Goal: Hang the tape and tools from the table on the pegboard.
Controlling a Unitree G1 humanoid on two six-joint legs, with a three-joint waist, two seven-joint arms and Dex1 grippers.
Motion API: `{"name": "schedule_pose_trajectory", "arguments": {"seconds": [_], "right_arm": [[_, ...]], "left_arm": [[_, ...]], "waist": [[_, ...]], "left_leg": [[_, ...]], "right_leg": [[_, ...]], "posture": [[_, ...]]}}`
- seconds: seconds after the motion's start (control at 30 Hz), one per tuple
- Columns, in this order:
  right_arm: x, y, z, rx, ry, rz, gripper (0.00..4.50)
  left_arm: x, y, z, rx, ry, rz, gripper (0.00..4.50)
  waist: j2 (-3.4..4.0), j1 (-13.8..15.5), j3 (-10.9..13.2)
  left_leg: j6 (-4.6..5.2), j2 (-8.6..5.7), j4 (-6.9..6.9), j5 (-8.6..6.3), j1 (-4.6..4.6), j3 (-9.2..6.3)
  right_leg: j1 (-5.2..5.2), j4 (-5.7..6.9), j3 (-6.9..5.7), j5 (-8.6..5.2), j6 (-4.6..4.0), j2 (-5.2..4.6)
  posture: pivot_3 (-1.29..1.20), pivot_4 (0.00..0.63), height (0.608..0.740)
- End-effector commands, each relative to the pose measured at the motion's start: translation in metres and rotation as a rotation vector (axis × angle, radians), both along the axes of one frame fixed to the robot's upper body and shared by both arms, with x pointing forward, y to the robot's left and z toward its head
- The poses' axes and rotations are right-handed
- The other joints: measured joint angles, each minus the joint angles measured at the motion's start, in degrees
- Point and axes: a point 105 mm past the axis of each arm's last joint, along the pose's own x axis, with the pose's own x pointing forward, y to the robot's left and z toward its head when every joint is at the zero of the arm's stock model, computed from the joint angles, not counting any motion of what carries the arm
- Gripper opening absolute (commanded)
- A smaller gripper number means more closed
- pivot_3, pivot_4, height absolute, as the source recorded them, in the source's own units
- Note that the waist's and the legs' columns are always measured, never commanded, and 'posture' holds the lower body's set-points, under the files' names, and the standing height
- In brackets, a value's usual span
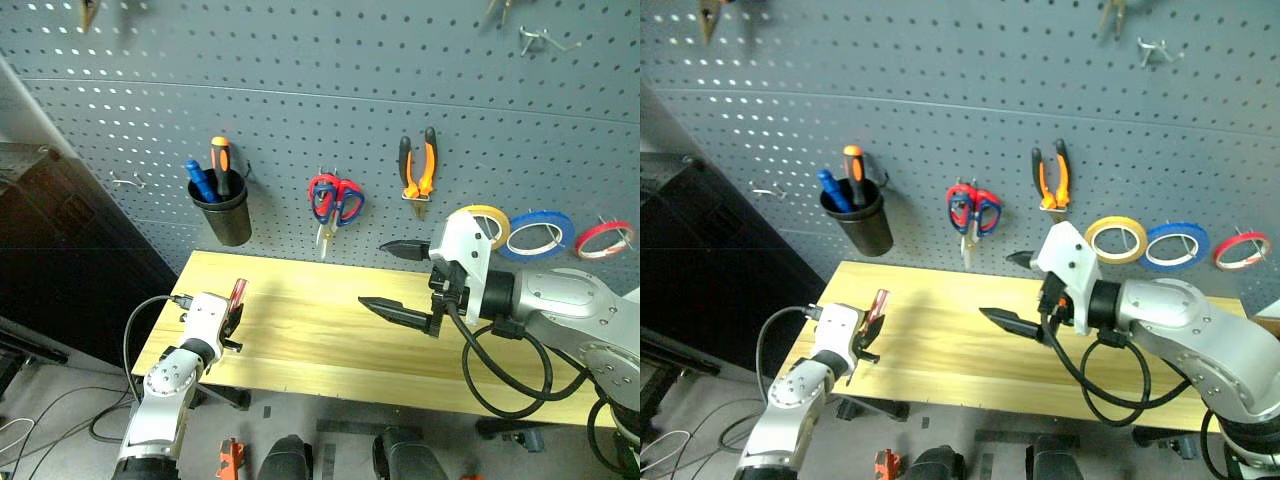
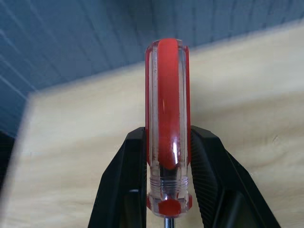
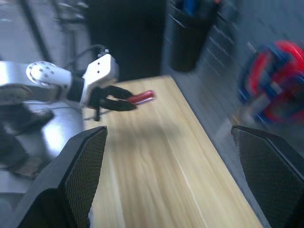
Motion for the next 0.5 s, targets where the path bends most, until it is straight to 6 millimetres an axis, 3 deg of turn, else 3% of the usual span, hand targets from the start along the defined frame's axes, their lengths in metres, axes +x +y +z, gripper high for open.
{"name": "schedule_pose_trajectory", "arguments": {"seconds": [0.03, 0.27, 0.5], "right_arm": [[0.008, -0.010, 0.014, 0.002, -0.081, -0.016, 4.50], [0.018, -0.015, 0.026, -0.013, -0.130, 0.014, 4.50], [0.024, -0.022, 0.031, -0.005, -0.119, 0.003, 4.50]], "left_arm": [[0.006, -0.017, 0.064, -0.013, -0.262, -0.006, 0.94], [0.012, -0.045, 0.134, -0.049, -0.508, -0.090, 0.94], [0.034, -0.061, 0.196, -0.191, -0.685, -0.062, 0.94]], "waist": [[-0.07, 0.95, -0.58], [-0.10, 2.19, -2.02], [-0.27, 2.33, -3.54]], "left_leg": [[0.03, -0.01, 0.01, 0.01, 0.01, 0.01], [0.12, -0.07, -0.07, 0.06, 0.92, 0.15], [0.13, -0.09, -0.03, 0.07, 0.95, 0.22]], "right_leg": [[0.00, 0.00, 0.01, 0.03, -0.05, 0.00], [0.77, 0.03, -0.05, 0.08, -0.12, 0.26], [0.81, 0.06, 0.00, 0.08, -0.12, 0.42]], "posture": [[0.04, 0.076, 0.740], [0.05, 0.045, 0.740], [0.05, 0.024, 0.740]]}}
